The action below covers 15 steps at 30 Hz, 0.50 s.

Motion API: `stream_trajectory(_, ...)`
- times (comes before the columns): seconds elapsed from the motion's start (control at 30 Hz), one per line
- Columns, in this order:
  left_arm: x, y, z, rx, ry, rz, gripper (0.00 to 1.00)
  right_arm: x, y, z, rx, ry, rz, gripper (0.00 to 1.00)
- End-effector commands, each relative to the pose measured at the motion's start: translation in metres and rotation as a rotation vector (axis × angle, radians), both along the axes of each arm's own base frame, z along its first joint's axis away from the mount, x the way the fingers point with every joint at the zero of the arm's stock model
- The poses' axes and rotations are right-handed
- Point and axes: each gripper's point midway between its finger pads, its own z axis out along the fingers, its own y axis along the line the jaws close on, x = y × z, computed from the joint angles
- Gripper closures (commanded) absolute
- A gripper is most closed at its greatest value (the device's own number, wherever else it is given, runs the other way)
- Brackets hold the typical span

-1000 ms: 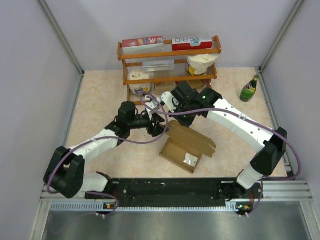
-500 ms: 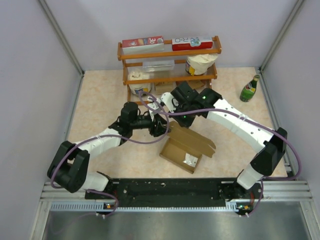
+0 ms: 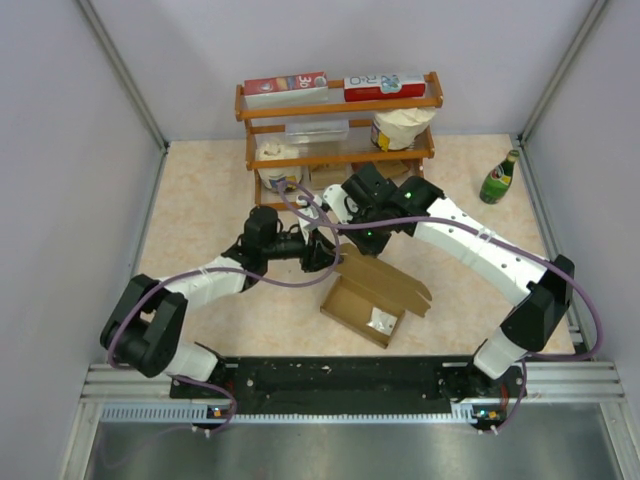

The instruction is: Fold the paper box

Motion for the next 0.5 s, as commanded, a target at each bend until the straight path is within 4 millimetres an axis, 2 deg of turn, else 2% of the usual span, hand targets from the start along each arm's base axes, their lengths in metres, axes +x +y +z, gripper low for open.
stream_trajectory(0.0, -0.007, -0.004, -0.006, -0.024, 0.051, -0.036, 0.65, -0.001, 0.009, 0.020, 0.069, -0.028, 0.000, 1.00)
stream_trajectory(0.3, -0.010, -0.006, -0.008, -0.032, 0.077, -0.059, 0.85, 0.008, 0.002, 0.022, 0.076, -0.030, -0.068, 1.00)
stream_trajectory(0.47, -0.012, -0.007, -0.010, -0.040, 0.090, -0.068, 0.92, 0.013, -0.002, 0.027, 0.090, -0.035, -0.110, 1.00)
